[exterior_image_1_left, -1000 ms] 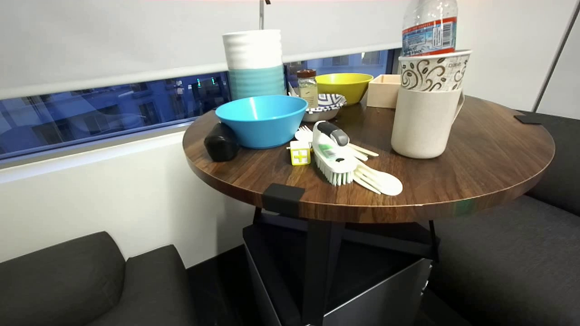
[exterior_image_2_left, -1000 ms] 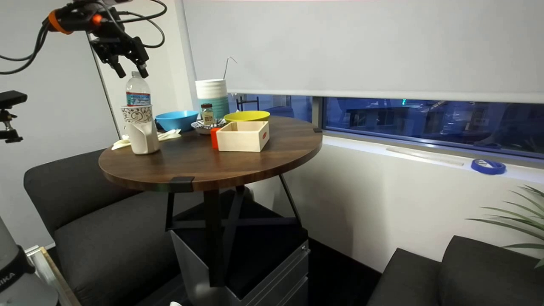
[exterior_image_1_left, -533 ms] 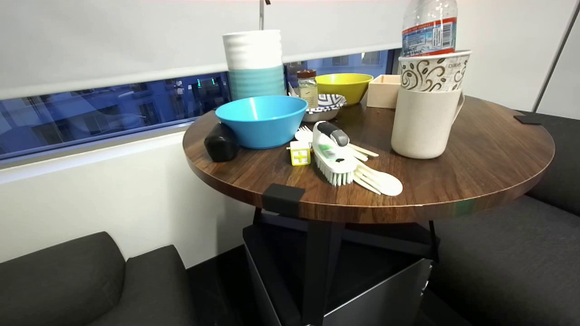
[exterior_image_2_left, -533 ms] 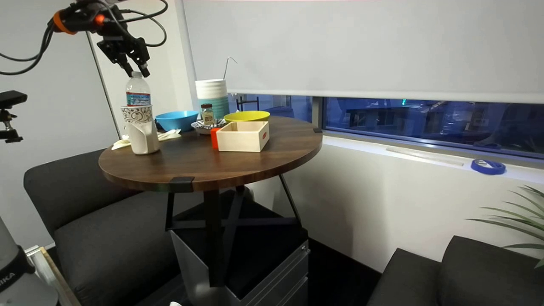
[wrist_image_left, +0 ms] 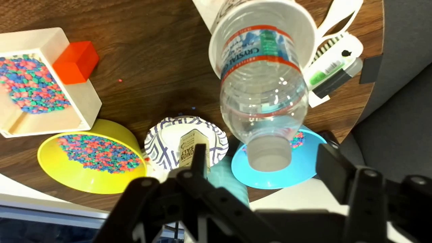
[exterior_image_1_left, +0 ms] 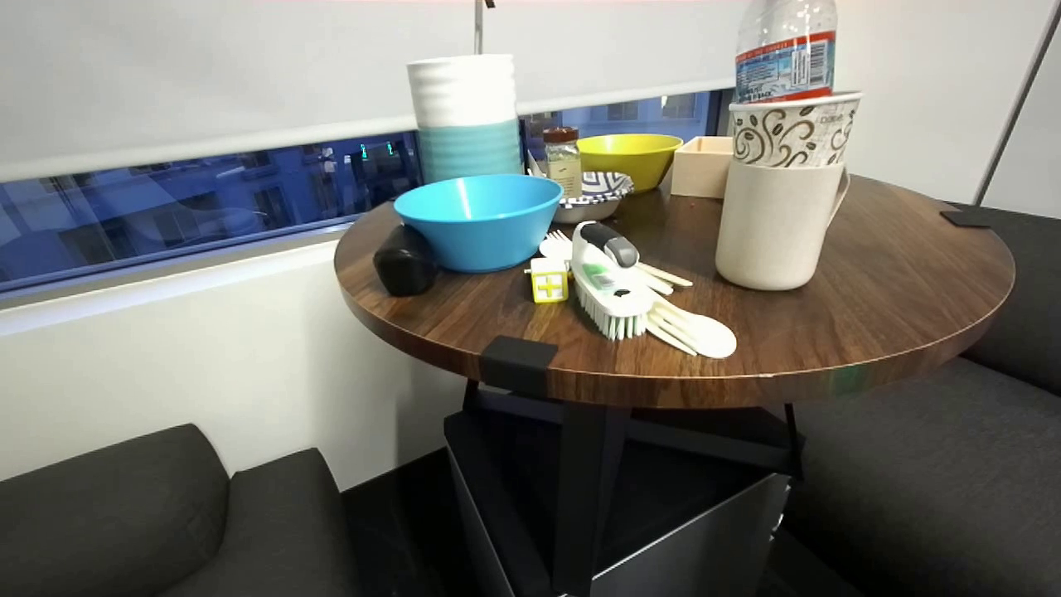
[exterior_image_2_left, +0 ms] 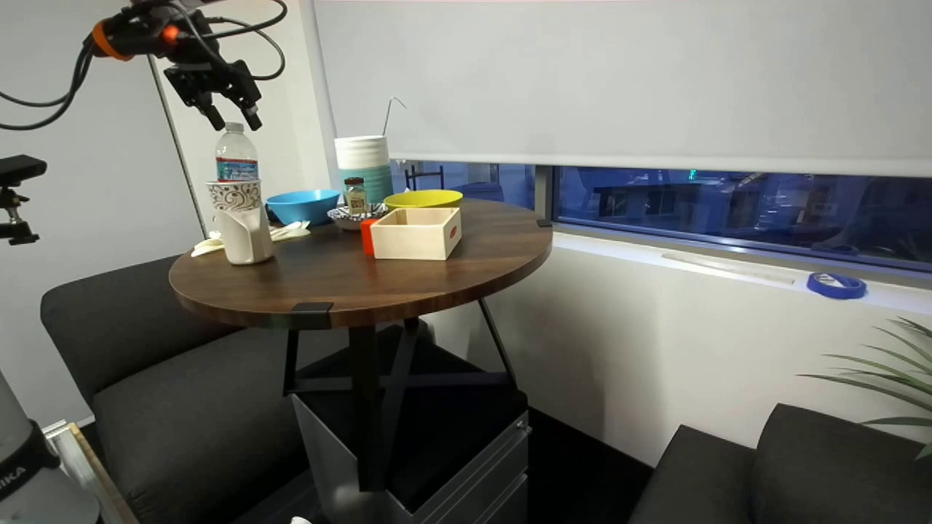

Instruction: Put the bottle of water and the paper cup in the table

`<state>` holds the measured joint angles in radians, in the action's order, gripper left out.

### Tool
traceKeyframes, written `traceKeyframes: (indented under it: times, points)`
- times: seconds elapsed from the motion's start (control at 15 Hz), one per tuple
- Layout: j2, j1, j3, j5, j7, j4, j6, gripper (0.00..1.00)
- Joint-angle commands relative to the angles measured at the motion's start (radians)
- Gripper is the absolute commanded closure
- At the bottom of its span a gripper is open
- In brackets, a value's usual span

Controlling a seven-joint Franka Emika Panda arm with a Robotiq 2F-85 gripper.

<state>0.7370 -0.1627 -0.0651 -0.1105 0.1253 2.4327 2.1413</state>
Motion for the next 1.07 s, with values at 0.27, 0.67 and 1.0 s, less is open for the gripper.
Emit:
traceKeyframes:
  times: [0.27,0.67,1.0]
  points:
    - [-0.011,0.016,-0.017,0.019,-0.041,-0.008,0.0,0.61]
    - [-0.009,0.018,-0.018,0.022,-0.05,-0.011,-0.001,0.92]
    - [0.005,0.023,-0.024,0.037,-0.052,-0.029,-0.01,0.92]
